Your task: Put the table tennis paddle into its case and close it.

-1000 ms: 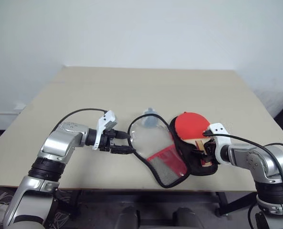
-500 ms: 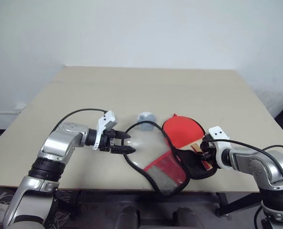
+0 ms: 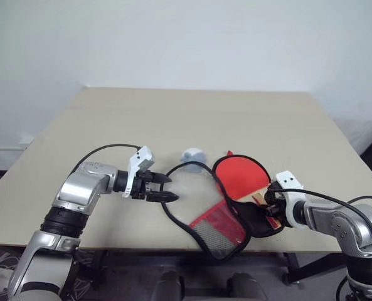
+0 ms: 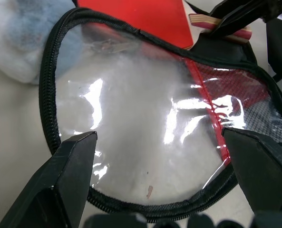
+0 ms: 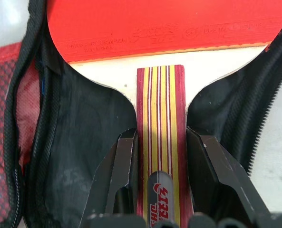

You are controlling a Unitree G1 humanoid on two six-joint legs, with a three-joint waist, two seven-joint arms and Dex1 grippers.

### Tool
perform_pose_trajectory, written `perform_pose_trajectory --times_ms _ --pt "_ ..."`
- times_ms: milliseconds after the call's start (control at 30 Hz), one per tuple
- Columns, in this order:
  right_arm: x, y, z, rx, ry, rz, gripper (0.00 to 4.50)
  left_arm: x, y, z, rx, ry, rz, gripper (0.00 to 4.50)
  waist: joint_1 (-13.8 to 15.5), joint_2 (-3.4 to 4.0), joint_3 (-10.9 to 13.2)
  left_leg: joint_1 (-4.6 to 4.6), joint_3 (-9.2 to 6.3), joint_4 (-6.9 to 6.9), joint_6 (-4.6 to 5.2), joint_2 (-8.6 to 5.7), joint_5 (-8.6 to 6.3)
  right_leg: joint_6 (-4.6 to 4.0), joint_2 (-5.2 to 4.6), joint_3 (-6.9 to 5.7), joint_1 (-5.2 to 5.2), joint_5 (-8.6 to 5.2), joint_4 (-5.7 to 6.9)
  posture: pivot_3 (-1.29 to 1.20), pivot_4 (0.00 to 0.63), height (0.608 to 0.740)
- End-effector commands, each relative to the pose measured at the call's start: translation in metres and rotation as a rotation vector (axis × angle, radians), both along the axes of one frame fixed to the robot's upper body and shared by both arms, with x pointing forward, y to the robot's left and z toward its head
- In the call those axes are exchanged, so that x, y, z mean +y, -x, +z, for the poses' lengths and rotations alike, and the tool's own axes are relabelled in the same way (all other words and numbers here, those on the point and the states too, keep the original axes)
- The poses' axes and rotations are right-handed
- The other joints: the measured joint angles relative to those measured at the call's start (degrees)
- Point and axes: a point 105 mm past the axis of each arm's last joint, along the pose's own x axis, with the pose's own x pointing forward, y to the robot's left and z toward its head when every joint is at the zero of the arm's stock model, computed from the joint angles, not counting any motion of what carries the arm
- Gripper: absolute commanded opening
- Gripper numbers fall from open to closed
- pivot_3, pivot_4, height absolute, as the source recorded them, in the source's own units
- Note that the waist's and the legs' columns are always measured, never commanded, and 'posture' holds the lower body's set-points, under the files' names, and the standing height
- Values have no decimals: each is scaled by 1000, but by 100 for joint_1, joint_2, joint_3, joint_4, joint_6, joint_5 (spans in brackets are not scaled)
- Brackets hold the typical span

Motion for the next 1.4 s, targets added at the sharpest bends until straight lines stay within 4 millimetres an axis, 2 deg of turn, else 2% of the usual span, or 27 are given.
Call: perform_pose_trajectory --times_ms 33,133,233,367,433,567,733,800,933,1033,1133,1267,1400 --pt "2 -9 12 -54 -16 2 1824 -3 -3 14 -59 -7 -38 4500 -5 -1 0 0 0 0 0 0 0 0 0 0 0 0 0 0 0 740" --pt "1 -11 19 -71 -25 7 2815 -1 -5 23 -67 22 -26 4500 -3 0 0 0 0 0 0 0 0 0 0 0 -1 0 1 0 0 740" --pt "0 -12 37 -134 -66 51 3841 6 -9 35 -100 39 -2 4500 6 -3 1 0 -1 0 0 0 0 0 0 0 0 0 0 0 0 740" --pt "-1 -16 75 -284 -130 129 3841 31 -24 47 -151 3 87 4500 3 -2 2 0 0 1 0 0 0 0 0 -1 0 0 -1 0 0 740" --pt "-3 -20 83 -327 -129 142 3841 45 -30 46 -177 -57 119 4500 -2 -3 2 1 -1 0 0 0 0 0 0 -1 -1 0 -1 0 0 740" --pt "-10 -45 86 -373 -131 45 3841 76 -39 28 -204 -272 126 4500 -12 -5 2 4 1 -1 -1 0 -1 0 0 -1 -5 0 -1 0 0 740" --pt "0 -52 84 -398 -144 50 3841 80 -38 1 -213 -423 5 4500 34 -7 2 -1 3 -2 -2 0 -1 -1 -2 -2 -5 1 -1 0 0 740" --pt "2 -52 83 -399 -146 55 3841 74 -36 -7 -214 -435 -41 4500 38 -10 1 -14 4 -3 -5 0 -3 -1 -4 -3 -12 0 -4 0 0 740" --pt "-1 -56 85 -435 -134 35 3841 46 -32 -18 -221 -346 -119 4500 34 -10 0 -93 3 15 15 -1 10 1 -1 -2 -69 4 16 0 0 740" --pt "-8 -61 87 -465 -123 -4 3841 25 -26 -26 -244 -305 -194 4500 30 -9 -1 -95 2 17 23 0 15 2 3 -1 -73 3 21 0 0 740" --pt "-14 -68 93 -517 -134 -56 3841 -4 -20 -22 -256 -198 -235 4500 29 -7 -1 -90 3 21 23 0 15 2 3 1 -68 3 23 0 0 740" --pt "-16 -72 126 -705 -236 -100 3841 -35 -8 -9 -237 -47 -257 4500 30 -8 0 -92 2 33 24 0 16 3 3 3 -66 4 34 0 0 740" --pt "-16 -69 152 -811 -359 -106 3841 -59 -15 8 -235 72 -181 4500 33 -4 -2 -87 0 41 32 -2 21 5 3 2 -56 5 42 0 0 740"
